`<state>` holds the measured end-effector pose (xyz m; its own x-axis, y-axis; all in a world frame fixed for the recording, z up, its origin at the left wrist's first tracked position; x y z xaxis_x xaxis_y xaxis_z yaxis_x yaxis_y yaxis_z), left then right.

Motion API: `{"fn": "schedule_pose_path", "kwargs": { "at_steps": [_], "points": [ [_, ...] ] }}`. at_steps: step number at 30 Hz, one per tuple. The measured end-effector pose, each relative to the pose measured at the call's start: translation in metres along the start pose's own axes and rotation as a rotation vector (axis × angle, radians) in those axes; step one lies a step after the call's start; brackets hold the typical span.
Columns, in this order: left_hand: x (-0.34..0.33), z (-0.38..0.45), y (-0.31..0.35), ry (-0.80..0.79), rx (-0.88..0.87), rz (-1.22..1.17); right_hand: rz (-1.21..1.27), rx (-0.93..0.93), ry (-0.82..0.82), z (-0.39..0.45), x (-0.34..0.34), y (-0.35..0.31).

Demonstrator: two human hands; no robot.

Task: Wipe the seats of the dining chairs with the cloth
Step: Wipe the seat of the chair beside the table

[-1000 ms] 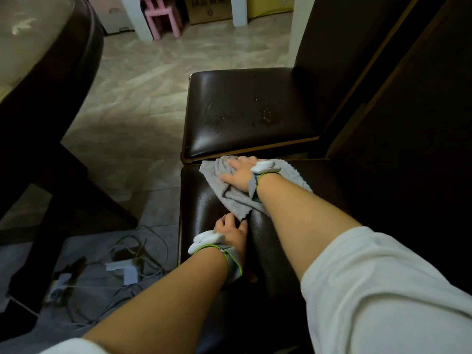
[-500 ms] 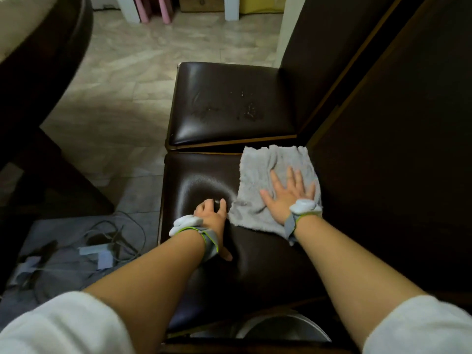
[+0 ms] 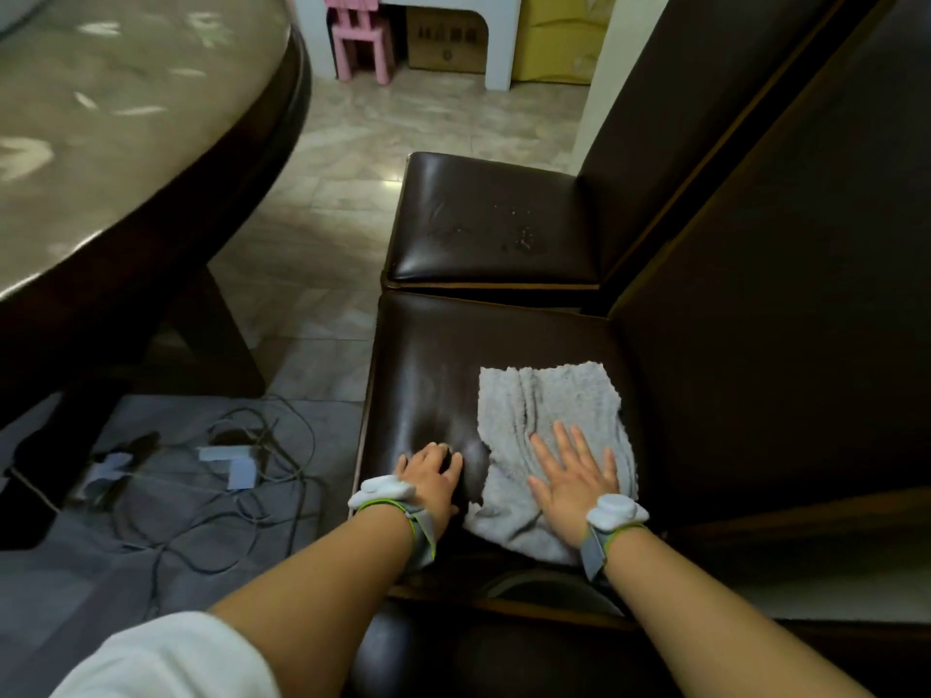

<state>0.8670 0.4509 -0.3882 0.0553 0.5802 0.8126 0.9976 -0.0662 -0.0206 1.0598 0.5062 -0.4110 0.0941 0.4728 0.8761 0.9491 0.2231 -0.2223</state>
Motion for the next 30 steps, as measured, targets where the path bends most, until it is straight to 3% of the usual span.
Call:
{"fn": "schedule_pose_path", "kwargs": {
  "at_steps": [10, 14, 17, 20, 22, 25, 27, 30],
  "points": [
    [-0.038, -0.033, -0.011, -0.041, -0.059, -0.130, 0.058, -0.161, -0.004, 0.064, 0.026, -0.055],
    [-0.017, -0.041, -0.031, 0.070, -0.116, -0.353, 0.105, -0.042, -0.018, 0.083, 0.026, -0.107],
    [0.005, -0.043, -0.065, 0.328, 0.120, -0.617, 0.427, 0.171, -0.036, 0.062, 0.037, -0.132],
    [0.011, -0.045, -0.072, 0.458, 0.228, -0.756, 0.929, 0.198, -0.053, 0.036, 0.059, -0.124],
    [0.024, -0.037, -0.062, 0.462, 0.138, -0.848, 0.901, 0.267, -0.068, 0.024, 0.073, -0.118],
    [0.051, -0.022, -0.051, 0.520, 0.038, -0.732, 0.765, 0.389, -0.168, 0.014, 0.089, -0.115],
    [0.063, -0.017, -0.051, 0.525, 0.030, -0.748, 0.703, 0.382, -0.231, 0.012, 0.095, -0.105],
    [0.069, -0.014, -0.057, 0.471, -0.005, -0.824, 0.419, 0.303, -0.278, 0.018, 0.095, -0.080]
  ]
}}
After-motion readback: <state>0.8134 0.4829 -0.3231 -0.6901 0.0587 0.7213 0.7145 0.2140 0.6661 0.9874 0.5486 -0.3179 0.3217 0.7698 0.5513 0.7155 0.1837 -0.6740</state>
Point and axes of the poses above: each hand's wrist, its own z-axis towards the middle knuckle, its own x-axis out of the back of the hand, y = z × x, the point moved 4 cm from there along z, towards the middle knuckle, and after that the axes turned 11 degrees about z, right-handed, at the moved point
